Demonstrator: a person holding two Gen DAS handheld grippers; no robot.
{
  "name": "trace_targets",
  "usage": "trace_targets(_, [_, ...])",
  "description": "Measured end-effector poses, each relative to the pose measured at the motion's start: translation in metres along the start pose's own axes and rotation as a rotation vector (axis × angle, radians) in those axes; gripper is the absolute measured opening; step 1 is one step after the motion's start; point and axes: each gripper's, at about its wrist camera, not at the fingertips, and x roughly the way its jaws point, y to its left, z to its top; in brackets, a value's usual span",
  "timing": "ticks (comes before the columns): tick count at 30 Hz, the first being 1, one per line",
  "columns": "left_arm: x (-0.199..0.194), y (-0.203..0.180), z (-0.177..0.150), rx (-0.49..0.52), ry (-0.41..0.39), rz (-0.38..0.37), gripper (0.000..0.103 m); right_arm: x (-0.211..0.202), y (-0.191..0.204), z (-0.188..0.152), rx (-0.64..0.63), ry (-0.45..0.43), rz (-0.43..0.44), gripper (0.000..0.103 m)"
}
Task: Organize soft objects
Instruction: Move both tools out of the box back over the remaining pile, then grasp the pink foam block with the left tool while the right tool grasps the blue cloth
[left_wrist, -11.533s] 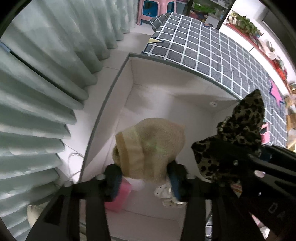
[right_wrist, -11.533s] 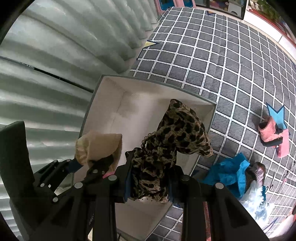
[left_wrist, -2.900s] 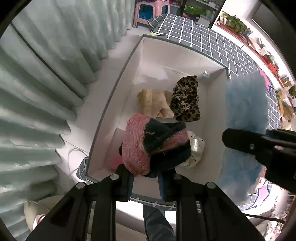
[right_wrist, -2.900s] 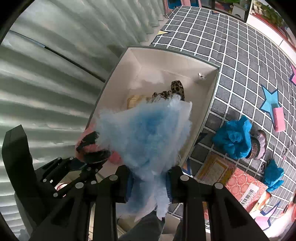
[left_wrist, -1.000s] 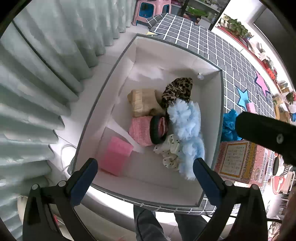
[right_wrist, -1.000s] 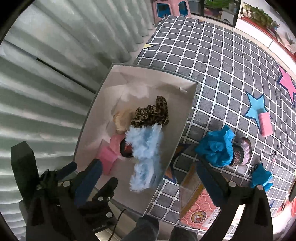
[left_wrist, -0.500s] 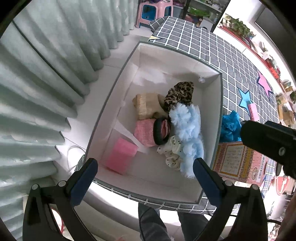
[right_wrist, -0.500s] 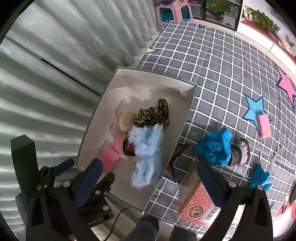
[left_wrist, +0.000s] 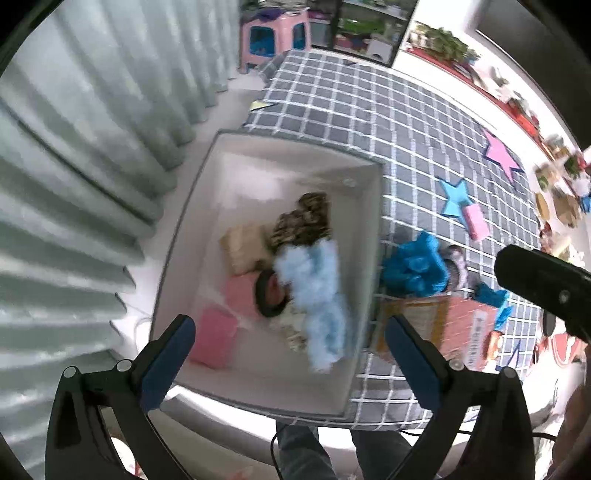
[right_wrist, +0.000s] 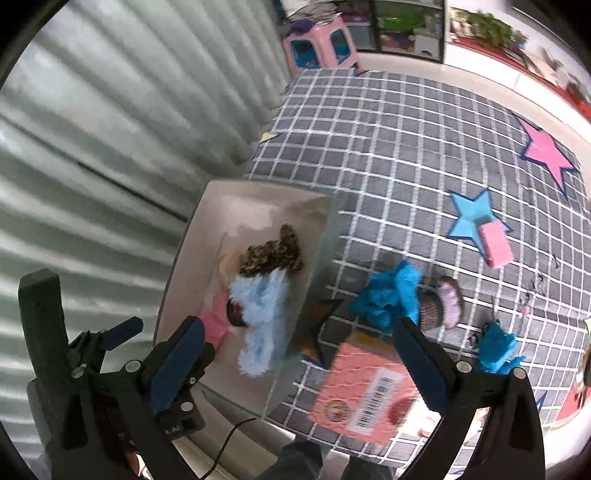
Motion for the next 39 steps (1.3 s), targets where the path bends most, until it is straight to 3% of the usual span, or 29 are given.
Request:
trace_targets(5, [-0.007, -0.04, 0.018, 0.074, -0.006, -0.034, 0.103, -0.02, -0.049, 0.005, 0.086, -0.039, -0.013, 0.102])
trace_targets(11, [-0.007, -0.093, 0.037, 0.162, 0.009, -0.074, 0.103, -0.034, -0.14, -0.002, 0.273, -0.055, -0.072, 0.102])
trace_targets(20, [0.022, -0.178, 0.061, 0.291, 0.074, -0.074, 0.103, -0.012, -0.248, -0.045, 0.492, 0.034, -0.141, 0.102])
trace_targets(28, [0.075, -0.253, 0.086, 0.379, 0.156, -0.042, 0.103, 0.048, -0.278, -0.072, 0.523, 0.167, -0.123, 0.102])
trace_targets(37, [0.156, -0.284, 0.117, 0.224, 0.308, -0.045, 0.103, 0.1, -0.281, -0.072, 0.482, 0.243, -0.101, 0.102])
trace_targets(39, [0.171, -0.291, 0.121, 0.196, 0.327, -0.036, 0.103, 0.103, -0.282, -0.074, 0.472, 0.251, -0.109, 0.098])
